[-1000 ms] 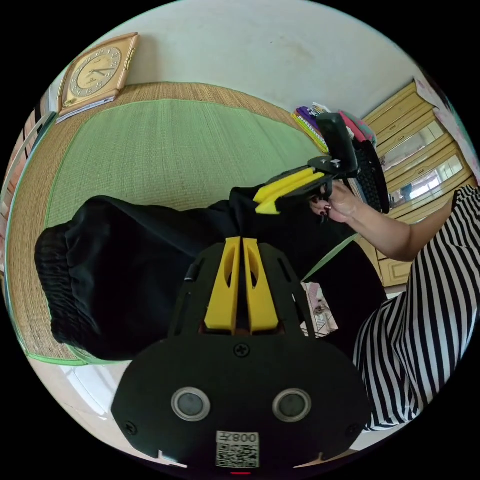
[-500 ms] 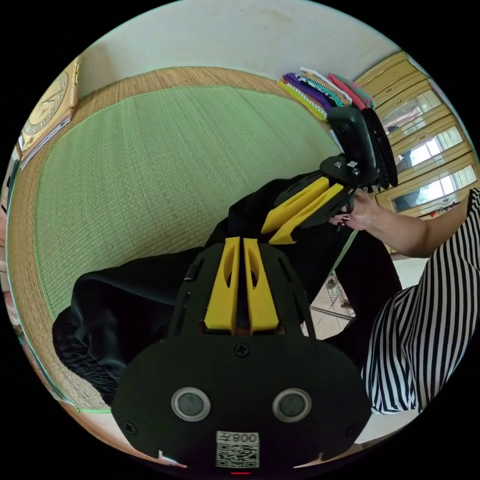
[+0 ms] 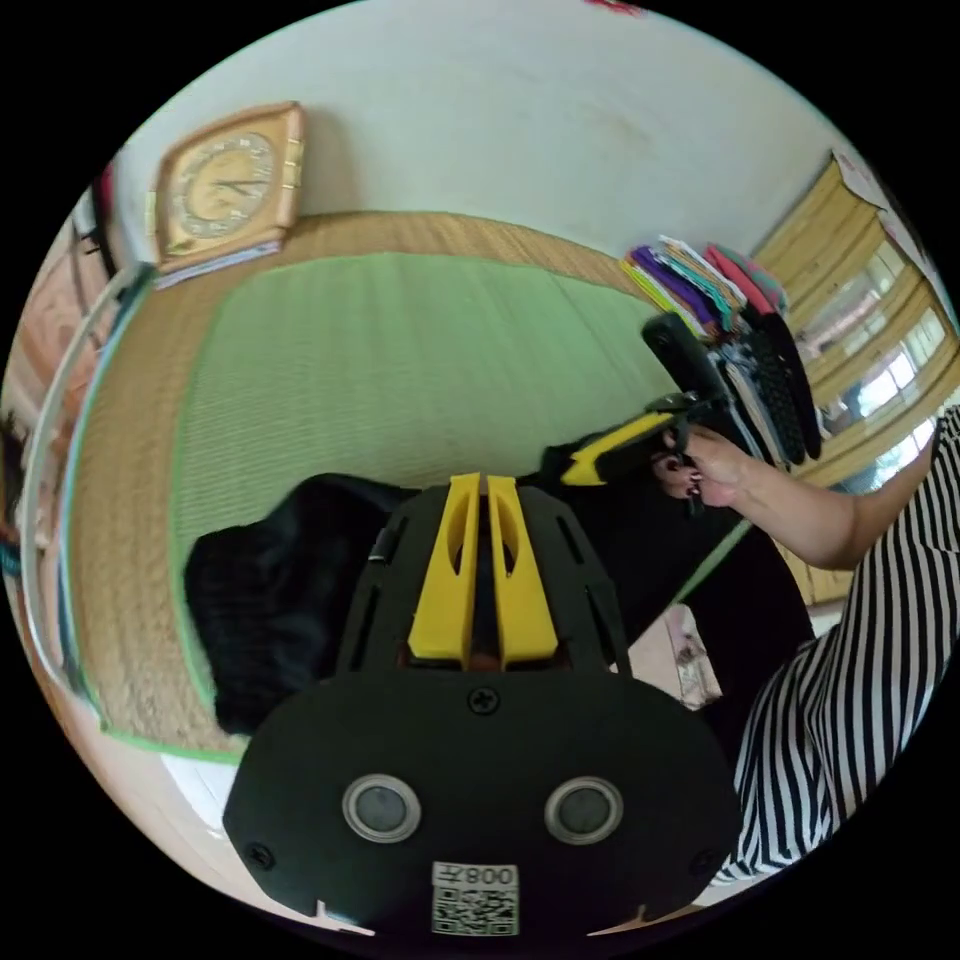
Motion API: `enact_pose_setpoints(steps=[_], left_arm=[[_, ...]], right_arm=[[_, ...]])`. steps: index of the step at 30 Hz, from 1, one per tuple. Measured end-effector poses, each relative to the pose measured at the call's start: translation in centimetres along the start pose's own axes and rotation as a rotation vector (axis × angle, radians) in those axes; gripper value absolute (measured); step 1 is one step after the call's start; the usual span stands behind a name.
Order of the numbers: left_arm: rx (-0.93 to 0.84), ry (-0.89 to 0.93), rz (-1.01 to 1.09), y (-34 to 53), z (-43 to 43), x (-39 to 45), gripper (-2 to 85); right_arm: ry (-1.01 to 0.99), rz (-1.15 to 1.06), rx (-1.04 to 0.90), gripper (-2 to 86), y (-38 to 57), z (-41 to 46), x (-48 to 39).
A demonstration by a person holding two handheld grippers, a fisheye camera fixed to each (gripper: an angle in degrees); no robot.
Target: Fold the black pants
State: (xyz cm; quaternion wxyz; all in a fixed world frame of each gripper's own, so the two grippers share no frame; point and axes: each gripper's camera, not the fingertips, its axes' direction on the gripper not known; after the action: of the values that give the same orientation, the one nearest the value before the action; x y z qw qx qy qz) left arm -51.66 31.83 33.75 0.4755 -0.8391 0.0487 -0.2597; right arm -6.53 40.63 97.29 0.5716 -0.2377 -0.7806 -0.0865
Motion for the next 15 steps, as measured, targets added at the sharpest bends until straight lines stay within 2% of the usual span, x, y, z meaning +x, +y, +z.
enact_pose_setpoints(steps=[5,8,10,12,15], left_arm=[[0.034,-0.119,-0.297,2.1,-4.4,-8.8,9.1],[-0.024,0.035,-0.393,2.9,-3.7,-13.0,9.2],[-0.019,0.297,-0.4,3.2,-2.9,-14.6,6.8],[-0.017,0.323,-0.416,3.4,-3.0,-15.0,5.2],[0.043,0.254,-0.394,3.4,-5.4,-14.8,3.7]], right_arm=[[-0.005,0.022,0.028,0.5,-0.1,-0.7,-0.1],[0.004,0.031,0.035,0.4,-0.4,-0.8,-0.5],[0.018,0.043,0.048,0.4,-0.6,-1.0,-0.9],[0.031,0.052,0.067,0.4,-0.9,-1.3,-1.2],[0.041,0.057,0.139,0.3,-1.7,-3.0,-2.0]])
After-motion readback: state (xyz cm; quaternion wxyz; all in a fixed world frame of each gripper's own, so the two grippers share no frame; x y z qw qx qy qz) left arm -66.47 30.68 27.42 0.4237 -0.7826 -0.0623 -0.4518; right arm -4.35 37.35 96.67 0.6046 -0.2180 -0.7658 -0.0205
